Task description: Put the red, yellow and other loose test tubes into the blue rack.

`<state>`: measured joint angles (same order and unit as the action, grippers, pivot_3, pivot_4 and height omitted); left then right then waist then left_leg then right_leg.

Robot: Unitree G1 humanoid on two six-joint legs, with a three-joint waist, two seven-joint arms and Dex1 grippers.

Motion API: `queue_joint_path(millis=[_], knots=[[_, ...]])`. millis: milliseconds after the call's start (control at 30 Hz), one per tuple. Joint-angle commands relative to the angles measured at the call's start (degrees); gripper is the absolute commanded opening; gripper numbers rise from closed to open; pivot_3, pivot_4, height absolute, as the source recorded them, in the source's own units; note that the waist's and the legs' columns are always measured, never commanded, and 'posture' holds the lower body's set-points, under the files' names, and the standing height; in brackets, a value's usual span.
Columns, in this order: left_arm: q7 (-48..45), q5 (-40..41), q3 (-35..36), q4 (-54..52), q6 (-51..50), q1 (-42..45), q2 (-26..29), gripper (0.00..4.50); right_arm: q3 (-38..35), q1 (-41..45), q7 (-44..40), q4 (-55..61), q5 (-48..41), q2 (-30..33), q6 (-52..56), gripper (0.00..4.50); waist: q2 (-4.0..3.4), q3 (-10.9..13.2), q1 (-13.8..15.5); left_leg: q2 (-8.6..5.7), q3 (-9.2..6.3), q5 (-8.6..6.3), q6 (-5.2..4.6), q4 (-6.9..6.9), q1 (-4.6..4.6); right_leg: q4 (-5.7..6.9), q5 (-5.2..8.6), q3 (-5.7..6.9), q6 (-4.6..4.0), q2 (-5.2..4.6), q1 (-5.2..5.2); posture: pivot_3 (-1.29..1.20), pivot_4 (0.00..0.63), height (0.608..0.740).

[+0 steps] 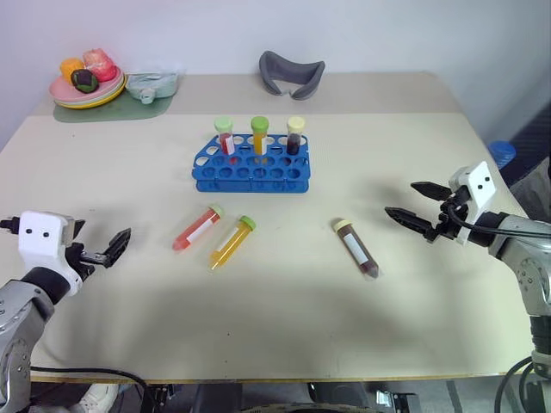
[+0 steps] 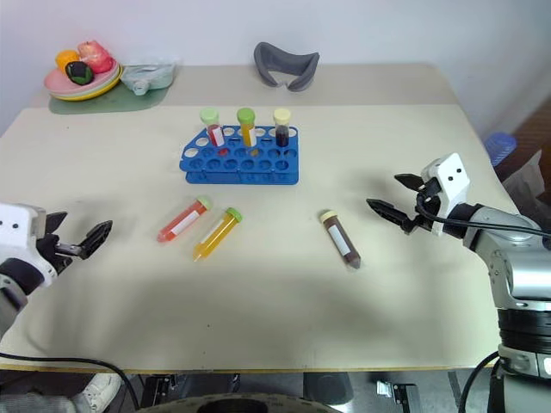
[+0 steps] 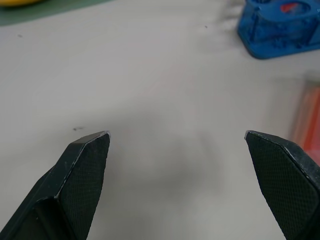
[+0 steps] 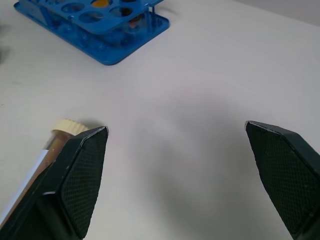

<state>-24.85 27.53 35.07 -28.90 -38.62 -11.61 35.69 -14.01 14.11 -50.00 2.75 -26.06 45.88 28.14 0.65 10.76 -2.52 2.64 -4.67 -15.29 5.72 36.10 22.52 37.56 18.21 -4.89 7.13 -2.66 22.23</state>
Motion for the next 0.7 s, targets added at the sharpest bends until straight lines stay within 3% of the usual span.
queue_joint_path(millis=[33, 400, 600, 700], knots=[[0.4, 0.6, 2.0, -2.1, 0.1, -0.6, 0.0, 4.42, -0.5, 1.4, -0.2, 0.9, -0.6, -0.4, -0.8, 4.50, 0.00, 0.0, 0.0, 0.00, 0.00, 0.00, 0.00, 0.00, 0.00, 0.00, 0.00, 0.00, 0.00, 0.00, 0.00, 0.00, 0.150, 0.740], [0.2, 1.2, 2.0, -1.2, 1.1, 0.7, 0.6, 4.42, 1.1, 2.5, 2.7, 3.8, -0.1, -0.7, 2.5, 4.50, 0.00, 0.0, 0.1, 0.00, 0.00, 0.00, 0.00, 0.00, 0.00, 0.01, 0.00, 0.00, 0.00, 0.00, 0.00, 0.00, 0.150, 0.740], [-2.2, 2.0, -6.2, -1.3, 1.6, 7.4, 0.4, 4.42, -2.5, 1.8, 9.4, 17.2, -7.6, -1.2, 15.6, 4.50, -0.01, 0.0, 0.2, 0.00, -0.01, 0.00, 0.00, 0.01, 0.01, 0.02, -0.01, 0.01, 0.00, 0.00, 0.00, 0.00, 0.150, 0.740], [-7.1, 2.8, -13.9, -1.1, 2.5, 12.5, 1.4, 4.42, -4.8, 2.0, 15.8, 27.3, -13.4, -0.2, 28.1, 4.50, 0.00, 0.0, 0.3, -0.01, -0.01, 0.00, 0.00, 0.00, 0.02, 0.02, -0.01, 0.01, 0.00, 0.00, -0.01, 0.00, 0.150, 0.740]])
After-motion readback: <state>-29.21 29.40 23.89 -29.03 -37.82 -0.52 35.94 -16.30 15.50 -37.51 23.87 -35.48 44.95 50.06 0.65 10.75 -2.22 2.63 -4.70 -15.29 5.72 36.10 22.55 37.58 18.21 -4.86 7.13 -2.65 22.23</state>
